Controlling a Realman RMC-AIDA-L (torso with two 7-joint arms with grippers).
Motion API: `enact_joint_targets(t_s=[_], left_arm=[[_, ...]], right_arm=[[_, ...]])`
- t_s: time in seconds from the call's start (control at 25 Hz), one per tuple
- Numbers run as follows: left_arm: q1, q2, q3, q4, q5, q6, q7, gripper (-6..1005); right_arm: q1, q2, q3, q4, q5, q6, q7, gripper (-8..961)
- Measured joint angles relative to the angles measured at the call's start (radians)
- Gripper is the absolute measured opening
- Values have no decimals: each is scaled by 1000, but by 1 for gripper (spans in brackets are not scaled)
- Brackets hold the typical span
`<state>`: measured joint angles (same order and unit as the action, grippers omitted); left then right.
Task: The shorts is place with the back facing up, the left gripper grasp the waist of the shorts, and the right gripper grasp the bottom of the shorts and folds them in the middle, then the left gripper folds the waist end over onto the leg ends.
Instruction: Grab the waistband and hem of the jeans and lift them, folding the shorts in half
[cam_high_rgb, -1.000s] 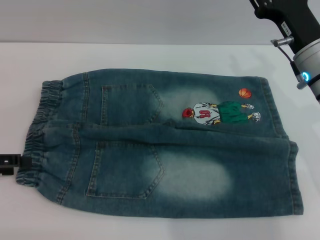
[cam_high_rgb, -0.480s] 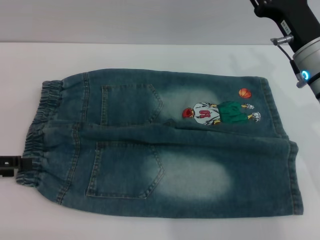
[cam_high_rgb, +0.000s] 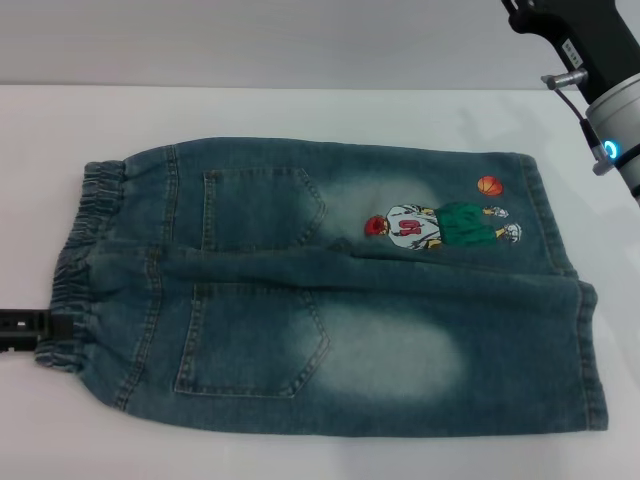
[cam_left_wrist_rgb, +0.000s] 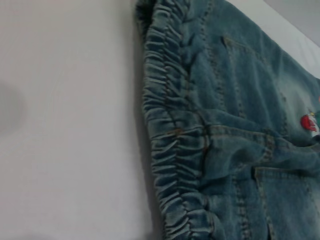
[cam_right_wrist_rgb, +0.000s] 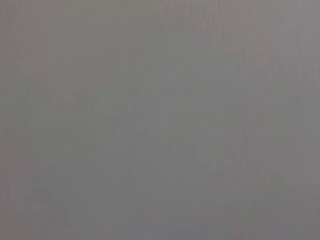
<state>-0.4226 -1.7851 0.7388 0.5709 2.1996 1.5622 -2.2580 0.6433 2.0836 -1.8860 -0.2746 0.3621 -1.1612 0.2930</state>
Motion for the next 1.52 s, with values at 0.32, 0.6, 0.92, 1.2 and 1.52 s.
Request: enact_joint_targets(t_s=[0.32,0.6,0.92,1.2,1.52], left_arm=[[-16,-2,-4,0,-3,16,2,845],[-27,-5,-3,0,-3,18,6,846],[-41,2,-4,2,-2,28,1,845],[-38,8,-35,10,-6,59,7,845],[-30,5,-46,11,-8,76,12,845]], right_arm=[[0,1,1,3,0,0,0,621],[0,1,2,3,0,0,0,621],[0,1,2,5,0,0,0,621],[0,-1,5,8,1,0,0,621],[13,-2,16,8,2,0,-6,620]])
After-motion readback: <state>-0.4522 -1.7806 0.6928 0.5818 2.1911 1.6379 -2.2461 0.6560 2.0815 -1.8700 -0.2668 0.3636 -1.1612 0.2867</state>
